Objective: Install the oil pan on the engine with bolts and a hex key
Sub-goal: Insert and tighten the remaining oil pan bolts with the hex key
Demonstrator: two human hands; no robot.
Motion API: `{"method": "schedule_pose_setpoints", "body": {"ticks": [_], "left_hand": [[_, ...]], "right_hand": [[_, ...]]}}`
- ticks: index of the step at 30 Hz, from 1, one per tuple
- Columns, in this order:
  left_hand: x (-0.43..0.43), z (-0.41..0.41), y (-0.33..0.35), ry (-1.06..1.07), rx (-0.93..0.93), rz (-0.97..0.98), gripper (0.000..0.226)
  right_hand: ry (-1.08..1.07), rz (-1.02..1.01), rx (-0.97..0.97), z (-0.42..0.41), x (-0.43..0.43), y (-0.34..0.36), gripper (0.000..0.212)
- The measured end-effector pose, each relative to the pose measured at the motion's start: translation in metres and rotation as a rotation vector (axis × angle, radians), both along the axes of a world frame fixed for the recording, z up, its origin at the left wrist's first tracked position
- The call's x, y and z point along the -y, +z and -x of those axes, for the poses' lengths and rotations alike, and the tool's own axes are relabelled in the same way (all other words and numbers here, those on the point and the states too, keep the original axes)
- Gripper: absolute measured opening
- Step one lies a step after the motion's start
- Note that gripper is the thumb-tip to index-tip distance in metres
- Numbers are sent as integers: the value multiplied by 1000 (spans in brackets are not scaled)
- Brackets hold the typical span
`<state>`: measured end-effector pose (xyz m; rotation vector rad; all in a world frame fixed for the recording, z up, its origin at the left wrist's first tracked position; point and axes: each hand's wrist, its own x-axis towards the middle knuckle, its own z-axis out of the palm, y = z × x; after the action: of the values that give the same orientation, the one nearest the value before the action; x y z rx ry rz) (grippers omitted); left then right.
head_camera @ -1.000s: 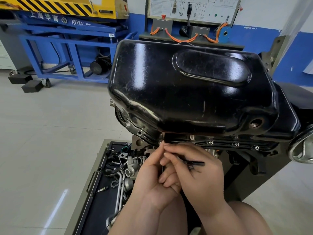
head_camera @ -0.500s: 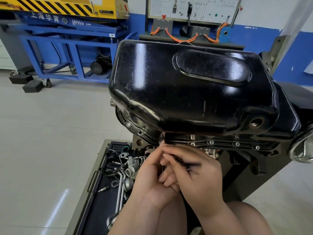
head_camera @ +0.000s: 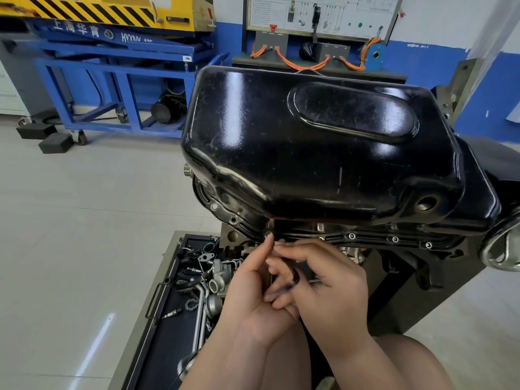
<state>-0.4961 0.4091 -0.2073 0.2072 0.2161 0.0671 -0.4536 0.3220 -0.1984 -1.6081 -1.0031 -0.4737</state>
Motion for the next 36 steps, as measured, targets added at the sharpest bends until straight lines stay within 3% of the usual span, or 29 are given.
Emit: {"method": "schedule_pose_setpoints", "body": {"ticks": [2,5,7,10,13,18,23,27,36], "left_hand": [[0,0,5,9,-6,8,6],[0,0,6,16,-43,61,9],[-1,-3,3,26,-112,59,35],[-2,-7,-2,70,-179,60,36],[0,-6,-1,54,-139,12,42],[-3,-1,0,7,-80,89,34],[-3,-3,-3,13,-69,110,45],[1,-4,3,28,-35,48,25],[-2,-1,0,16,-15,77,43]], "right_hand": [[-46,-7,-25,-2,-3,-2,11],[-69,-32,-52,-3,-4,-3,12],[-19,-7,-19,-2,-2,-4,20],[7,54,63,-1,1,-4,39],[-6,26,53,-1,1,-4,41],[-24,-90,-85,-2,-5,-2,6],[-9,-31,-36,-1,-4,-5,18],[-24,30,56,-3,0,-6,27],[-60,-26,13,-5,-5,-3,29]]}}
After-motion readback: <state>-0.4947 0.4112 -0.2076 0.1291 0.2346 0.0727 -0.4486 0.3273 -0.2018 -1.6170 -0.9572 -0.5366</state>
